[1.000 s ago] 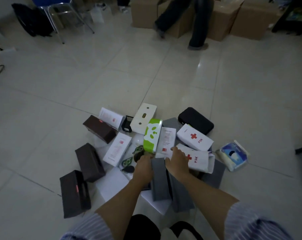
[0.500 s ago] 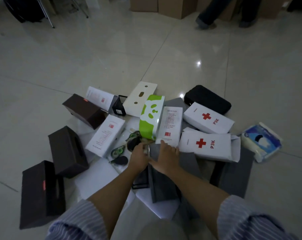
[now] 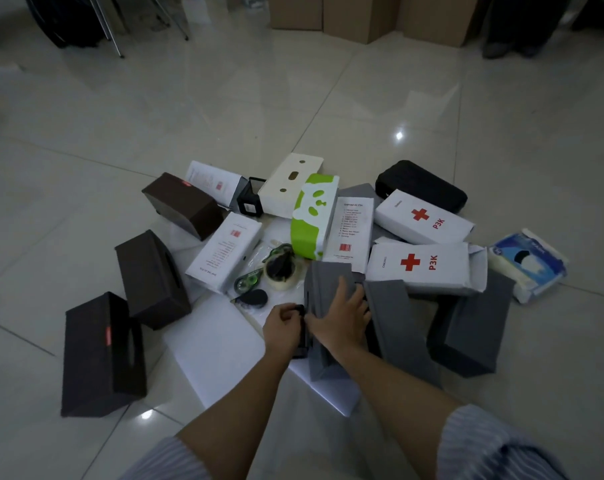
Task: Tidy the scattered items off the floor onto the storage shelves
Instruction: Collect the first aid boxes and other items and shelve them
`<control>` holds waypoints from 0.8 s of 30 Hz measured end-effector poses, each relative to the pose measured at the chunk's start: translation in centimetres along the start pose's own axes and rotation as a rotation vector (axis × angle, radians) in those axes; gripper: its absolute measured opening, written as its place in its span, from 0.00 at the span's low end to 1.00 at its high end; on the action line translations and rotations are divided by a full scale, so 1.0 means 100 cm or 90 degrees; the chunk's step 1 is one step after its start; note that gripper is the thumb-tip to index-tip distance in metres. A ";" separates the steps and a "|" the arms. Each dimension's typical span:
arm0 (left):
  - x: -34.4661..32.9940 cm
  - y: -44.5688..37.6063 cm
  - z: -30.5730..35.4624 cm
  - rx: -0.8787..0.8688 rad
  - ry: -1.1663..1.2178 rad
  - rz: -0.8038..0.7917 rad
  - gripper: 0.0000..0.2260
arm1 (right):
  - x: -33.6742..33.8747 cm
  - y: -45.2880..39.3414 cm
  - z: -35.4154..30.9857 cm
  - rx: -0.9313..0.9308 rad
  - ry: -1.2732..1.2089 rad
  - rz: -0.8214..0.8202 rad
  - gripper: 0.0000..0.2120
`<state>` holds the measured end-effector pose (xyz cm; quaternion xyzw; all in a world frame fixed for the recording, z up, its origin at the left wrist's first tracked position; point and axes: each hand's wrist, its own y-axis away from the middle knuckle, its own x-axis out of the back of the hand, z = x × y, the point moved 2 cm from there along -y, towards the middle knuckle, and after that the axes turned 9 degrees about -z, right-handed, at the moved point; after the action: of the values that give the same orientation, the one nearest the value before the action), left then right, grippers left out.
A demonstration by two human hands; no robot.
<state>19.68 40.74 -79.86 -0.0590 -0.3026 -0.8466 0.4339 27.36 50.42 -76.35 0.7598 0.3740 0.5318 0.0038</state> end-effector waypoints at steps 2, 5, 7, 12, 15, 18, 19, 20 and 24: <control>0.004 0.002 0.001 0.011 0.038 -0.005 0.11 | 0.014 0.001 -0.001 0.009 -0.089 0.053 0.49; 0.001 -0.005 -0.008 0.042 0.156 -0.014 0.24 | 0.044 -0.002 -0.004 0.040 -0.167 0.069 0.48; -0.003 0.001 0.006 0.021 0.204 -0.070 0.23 | 0.067 -0.007 -0.007 0.057 -0.260 0.055 0.47; -0.006 0.023 0.051 0.020 0.502 -0.280 0.24 | 0.109 -0.022 -0.007 0.066 -0.545 -0.016 0.45; -0.003 0.031 0.066 0.020 0.556 -0.343 0.26 | 0.113 -0.025 -0.002 0.073 -0.665 -0.079 0.42; -0.001 0.032 0.068 -0.014 0.593 -0.383 0.24 | 0.111 -0.021 -0.001 0.081 -0.714 -0.130 0.35; 0.000 0.032 0.066 -0.021 0.583 -0.383 0.25 | 0.110 -0.019 0.000 0.083 -0.710 -0.151 0.32; 0.000 0.032 0.063 -0.027 0.574 -0.379 0.27 | 0.110 -0.015 -0.001 0.085 -0.705 -0.170 0.28; 0.006 0.026 0.053 -0.041 0.532 -0.315 0.33 | 0.090 -0.005 0.021 0.075 -0.366 -0.039 0.29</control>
<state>20.45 42.15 -74.19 0.3463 -0.0811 -0.8845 0.3018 30.17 56.73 -70.20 0.8667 0.4104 0.2716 0.0811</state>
